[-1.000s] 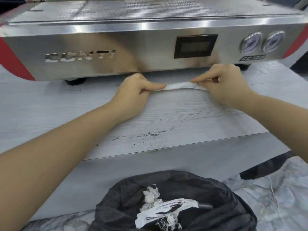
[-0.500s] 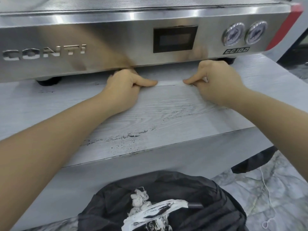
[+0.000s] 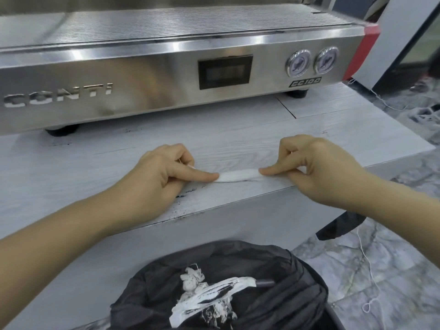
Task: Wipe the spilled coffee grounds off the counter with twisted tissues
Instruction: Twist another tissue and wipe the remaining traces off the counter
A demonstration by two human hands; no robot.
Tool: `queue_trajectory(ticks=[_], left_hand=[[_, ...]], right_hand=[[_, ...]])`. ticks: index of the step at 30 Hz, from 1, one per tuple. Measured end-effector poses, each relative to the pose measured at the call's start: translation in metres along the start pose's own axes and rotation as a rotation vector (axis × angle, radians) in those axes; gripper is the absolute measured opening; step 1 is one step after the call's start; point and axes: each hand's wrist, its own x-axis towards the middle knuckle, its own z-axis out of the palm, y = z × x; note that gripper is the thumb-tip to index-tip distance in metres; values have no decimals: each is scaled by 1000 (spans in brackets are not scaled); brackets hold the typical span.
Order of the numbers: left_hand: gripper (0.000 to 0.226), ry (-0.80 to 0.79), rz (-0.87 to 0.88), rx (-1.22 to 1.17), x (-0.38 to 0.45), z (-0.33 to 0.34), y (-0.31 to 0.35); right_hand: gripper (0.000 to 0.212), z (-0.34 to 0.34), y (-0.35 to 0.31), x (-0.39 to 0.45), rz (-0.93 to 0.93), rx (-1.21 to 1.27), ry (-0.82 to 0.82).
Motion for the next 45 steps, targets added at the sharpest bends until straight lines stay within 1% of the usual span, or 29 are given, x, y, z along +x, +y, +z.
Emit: queue_trajectory(ticks=[2,4,5,7,15,17,19,21,23,25,26,29,30,32,34,36,38,40,42,45], left_hand=[[43,-97,-66,-162,5,-8,7],[31,-122,-115,-287,17,-15,9],[27,-98,-133,-319,26,-17,7],[22,-17,-172,-356,44,-16,2],[14,344,-209,-294,104,30,2],[14,396,-212,-269,117,36,4],[15,384,-194,-229,127,39,6],[20,324,-163,-135,134,41,6],[28,279,-157,-25,136,42,5],[36,251,-180,-17,136,41,5],[34,247,-194,-43,136,41,6],[9,295,-210,-55,138,43,11],[6,327,-215,-43,139,45,11],[5,370,-240,-48,142,48,13],[7,371,-250,-65,146,52,15],[7,347,-230,-62,150,57,20],[2,313,-191,-79,158,62,26],[8,282,-131,-101,169,68,32],[13,251,-90,-101,184,76,38],[14,215,-59,-58,209,89,47]], right_hand=[[25,-7,5,3,40,127,-57],[21,-15,13,8,123,303,-73],[19,-19,18,10,162,368,-57],[17,-24,30,17,212,409,4],[12,-27,77,47,294,317,237],[11,-26,85,53,287,274,270],[10,-23,93,58,289,232,286],[14,-19,102,61,278,170,263],[24,-16,110,59,200,62,214],[32,-18,114,55,138,11,163],[31,-19,113,53,133,21,141],[12,-18,111,53,141,35,131],[11,-17,110,54,136,13,140],[7,-15,112,58,120,-23,166],[3,-16,115,62,134,-19,176],[10,-19,120,63,170,27,203],[11,-24,126,60,212,102,260],[12,-32,136,55,254,140,300],[11,-39,150,48,283,118,310],[10,-47,169,34,335,55,306]])
